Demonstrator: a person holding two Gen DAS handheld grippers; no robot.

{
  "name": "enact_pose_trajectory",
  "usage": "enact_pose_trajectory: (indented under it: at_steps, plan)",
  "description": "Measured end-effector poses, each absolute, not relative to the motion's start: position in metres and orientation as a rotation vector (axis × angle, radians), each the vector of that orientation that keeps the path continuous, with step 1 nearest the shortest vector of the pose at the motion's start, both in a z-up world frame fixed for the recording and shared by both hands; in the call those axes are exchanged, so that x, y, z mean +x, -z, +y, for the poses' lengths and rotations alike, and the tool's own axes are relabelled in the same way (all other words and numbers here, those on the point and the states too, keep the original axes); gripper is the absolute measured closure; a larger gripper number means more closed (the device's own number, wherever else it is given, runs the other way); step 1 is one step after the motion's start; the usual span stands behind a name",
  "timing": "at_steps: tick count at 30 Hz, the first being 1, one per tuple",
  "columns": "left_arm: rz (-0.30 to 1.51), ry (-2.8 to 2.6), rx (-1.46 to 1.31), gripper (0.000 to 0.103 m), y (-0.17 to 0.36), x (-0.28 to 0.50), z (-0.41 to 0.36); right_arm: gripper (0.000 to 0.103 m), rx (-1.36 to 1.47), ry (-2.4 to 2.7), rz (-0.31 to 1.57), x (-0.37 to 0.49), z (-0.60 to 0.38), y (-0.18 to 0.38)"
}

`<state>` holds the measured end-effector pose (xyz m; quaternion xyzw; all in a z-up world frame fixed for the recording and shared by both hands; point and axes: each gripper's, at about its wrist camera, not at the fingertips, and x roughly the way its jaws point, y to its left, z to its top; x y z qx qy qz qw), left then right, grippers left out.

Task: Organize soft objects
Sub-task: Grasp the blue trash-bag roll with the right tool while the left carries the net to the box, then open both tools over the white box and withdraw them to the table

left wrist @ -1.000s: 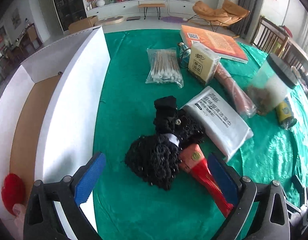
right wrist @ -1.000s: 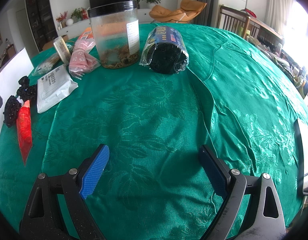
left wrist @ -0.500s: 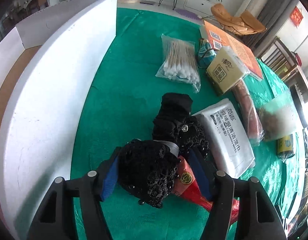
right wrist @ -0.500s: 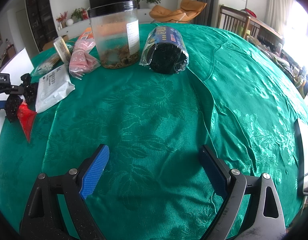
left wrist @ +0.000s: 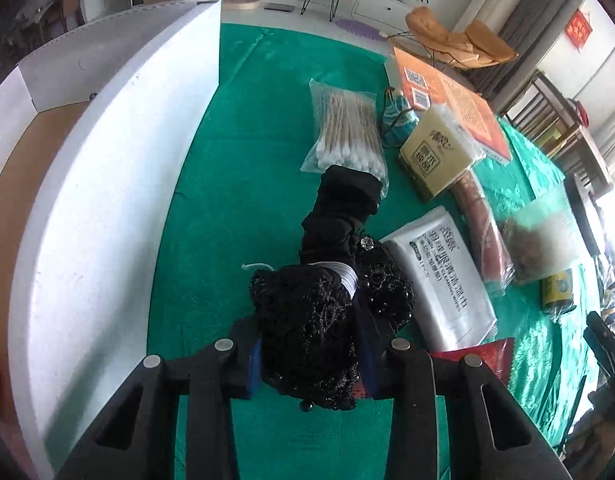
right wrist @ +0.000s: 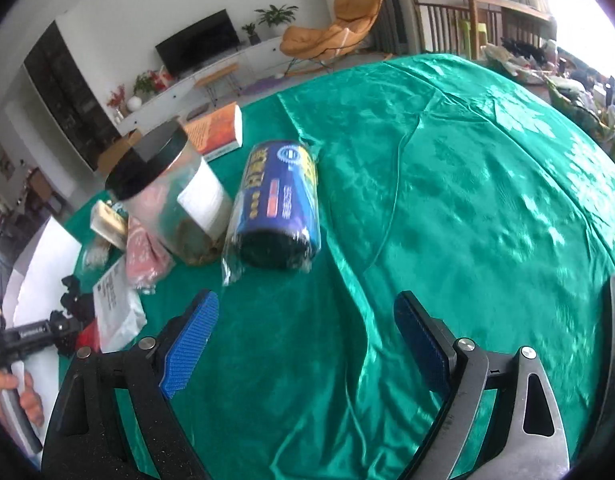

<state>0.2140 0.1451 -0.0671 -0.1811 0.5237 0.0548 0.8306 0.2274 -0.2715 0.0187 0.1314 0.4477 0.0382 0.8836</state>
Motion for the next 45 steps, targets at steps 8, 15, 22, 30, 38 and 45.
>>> enact_pose_trajectory:
  at_steps: [8,15,22,30,38,45]
  plan:
    - [1.069,-0.070,-0.403,0.067,0.038,0.209,0.144,0.015,0.265,-0.176,1.147,0.333,-0.259,0.008]
    - [0.980,-0.009,-0.422,0.067,0.012,0.193,0.143,0.047,0.242,-0.115,1.093,0.342,-0.271,-0.010]
    - [0.898,0.045,-0.470,0.066,-0.024,0.151,0.158,0.047,0.107,-0.164,0.890,0.303,-0.245,-0.104]
    - [0.830,-0.133,-0.400,0.066,-0.063,0.059,0.246,0.047,0.082,-0.638,0.895,0.216,-0.070,-0.155]
    - [0.768,-0.465,-0.328,0.009,-0.053,0.001,0.311,0.025,0.171,-1.060,1.021,0.144,0.088,-0.134]
    - [0.721,-0.192,-0.329,0.009,-0.064,0.018,0.234,0.025,0.050,-0.769,0.881,0.132,0.013,-0.106]
